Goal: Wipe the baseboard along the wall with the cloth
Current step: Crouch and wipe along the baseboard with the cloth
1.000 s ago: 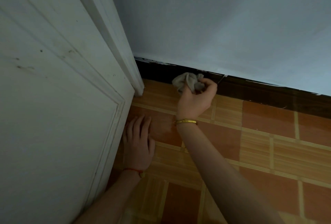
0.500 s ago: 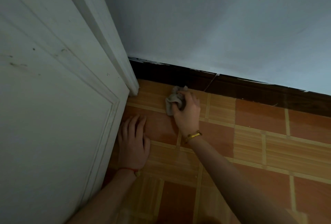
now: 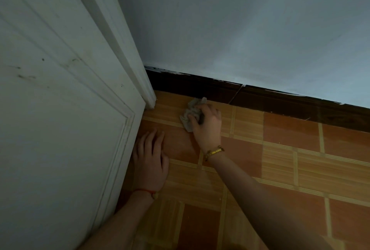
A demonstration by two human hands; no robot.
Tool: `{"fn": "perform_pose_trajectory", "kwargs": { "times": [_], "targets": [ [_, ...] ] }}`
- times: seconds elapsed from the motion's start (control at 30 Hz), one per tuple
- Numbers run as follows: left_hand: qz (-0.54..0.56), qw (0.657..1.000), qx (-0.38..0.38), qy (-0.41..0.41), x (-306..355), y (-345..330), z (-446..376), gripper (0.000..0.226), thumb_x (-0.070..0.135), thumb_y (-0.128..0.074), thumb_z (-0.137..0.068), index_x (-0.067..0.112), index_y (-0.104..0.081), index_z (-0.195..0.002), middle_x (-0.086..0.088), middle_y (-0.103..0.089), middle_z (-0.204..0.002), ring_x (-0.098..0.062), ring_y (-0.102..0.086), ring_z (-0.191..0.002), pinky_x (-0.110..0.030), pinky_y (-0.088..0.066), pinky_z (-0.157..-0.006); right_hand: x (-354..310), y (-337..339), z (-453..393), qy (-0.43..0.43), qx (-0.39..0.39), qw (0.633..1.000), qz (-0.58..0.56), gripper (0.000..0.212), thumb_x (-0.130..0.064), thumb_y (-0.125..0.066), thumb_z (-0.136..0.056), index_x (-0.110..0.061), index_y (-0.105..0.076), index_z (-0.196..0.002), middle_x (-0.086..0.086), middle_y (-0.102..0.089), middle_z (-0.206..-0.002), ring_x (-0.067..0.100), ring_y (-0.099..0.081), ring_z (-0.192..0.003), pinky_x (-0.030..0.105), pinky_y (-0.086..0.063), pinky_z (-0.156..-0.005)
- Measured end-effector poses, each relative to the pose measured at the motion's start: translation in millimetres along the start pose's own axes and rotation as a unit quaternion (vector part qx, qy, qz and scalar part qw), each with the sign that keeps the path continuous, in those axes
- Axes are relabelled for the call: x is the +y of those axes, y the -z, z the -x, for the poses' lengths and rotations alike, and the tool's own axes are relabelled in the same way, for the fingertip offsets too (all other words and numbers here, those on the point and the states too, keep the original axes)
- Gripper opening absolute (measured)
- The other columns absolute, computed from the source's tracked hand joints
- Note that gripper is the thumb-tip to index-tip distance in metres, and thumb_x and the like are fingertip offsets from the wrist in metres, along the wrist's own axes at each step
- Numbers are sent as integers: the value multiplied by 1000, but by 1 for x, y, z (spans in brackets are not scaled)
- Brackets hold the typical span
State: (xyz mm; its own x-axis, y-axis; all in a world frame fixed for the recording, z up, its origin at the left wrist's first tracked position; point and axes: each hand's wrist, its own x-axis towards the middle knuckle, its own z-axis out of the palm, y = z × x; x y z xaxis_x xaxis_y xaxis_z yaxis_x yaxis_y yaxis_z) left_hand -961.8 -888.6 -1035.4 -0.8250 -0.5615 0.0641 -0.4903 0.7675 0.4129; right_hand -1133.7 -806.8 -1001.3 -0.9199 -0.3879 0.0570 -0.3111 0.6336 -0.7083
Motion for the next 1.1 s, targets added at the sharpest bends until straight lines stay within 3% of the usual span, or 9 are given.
{"fn": "perform_pose_trajectory", "kwargs": {
  "times": [0.2,0.33,0.43,0.53,0.67,0.8,1.0,1.1],
  "targets": [
    [-7,1000,-4,1,-1,1,0,56,23,-41,-88,12,-49,-143,-12,-47,-147,-33,-40,-134,-56,-37,-108,-25,-35,-6,100,-83,992,4,35,-5,-72,-77,-5,-63,-110,15,-61,-109,30,-50,-103,26,-39,-83],
    [-5,1000,-6,0,-1,1,0,55,22,-42,-89,12,-50,-143,-12,-47,-148,-31,-41,-134,-55,-38,-108,-13,-28,-11,125,-50,990,50,30,-17,-71,-80,-10,-64,-108,10,-64,-104,27,-50,-96,34,-44,-79],
    [-2,1000,-7,2,0,1,-1,55,22,-41,-90,13,-50,-143,-10,-47,-148,-30,-41,-134,-53,-38,-108,10,-9,-10,91,18,990,102,25,-28,-71,-80,-15,-64,-100,2,-66,-98,22,-47,-87,29,-34,-71],
    [-3,1000,-5,7,0,1,-1,54,22,-40,-90,13,-50,-143,-9,-47,-148,-29,-40,-135,-53,-38,-108,15,-6,-9,46,21,997,65,29,-19,-74,-78,-8,-63,-103,9,-64,-101,25,-48,-91,20,-29,-71],
    [-13,1000,-4,3,0,0,0,55,22,-41,-89,12,-50,-143,-11,-47,-147,-30,-40,-134,-54,-38,-108,-17,-36,-13,85,-26,995,34,26,-12,-71,-79,-7,-63,-104,13,-63,-104,27,-50,-95,33,-45,-77],
    [-15,1000,1,3,-1,0,0,55,22,-41,-88,11,-50,-142,-12,-47,-147,-31,-39,-135,-52,-35,-110,-43,-59,-21,126,-59,990,23,34,-6,-72,-77,-2,-63,-109,19,-64,-107,34,-52,-100,40,-50,-84],
    [-12,1000,1,4,0,1,-1,55,21,-42,-89,13,-50,-143,-9,-47,-148,-28,-39,-136,-51,-36,-109,1,-20,-23,89,-3,995,39,39,-13,-69,-80,-10,-59,-118,10,-64,-105,27,-48,-99,23,-35,-79],
    [-8,1000,-1,8,1,1,0,55,21,-42,-89,14,-50,-143,-9,-47,-148,-28,-38,-136,-52,-38,-109,16,-3,-18,41,32,998,42,39,-10,-69,-80,-7,-60,-118,12,-63,-107,28,-49,-101,24,-37,-79]
  ]
}}
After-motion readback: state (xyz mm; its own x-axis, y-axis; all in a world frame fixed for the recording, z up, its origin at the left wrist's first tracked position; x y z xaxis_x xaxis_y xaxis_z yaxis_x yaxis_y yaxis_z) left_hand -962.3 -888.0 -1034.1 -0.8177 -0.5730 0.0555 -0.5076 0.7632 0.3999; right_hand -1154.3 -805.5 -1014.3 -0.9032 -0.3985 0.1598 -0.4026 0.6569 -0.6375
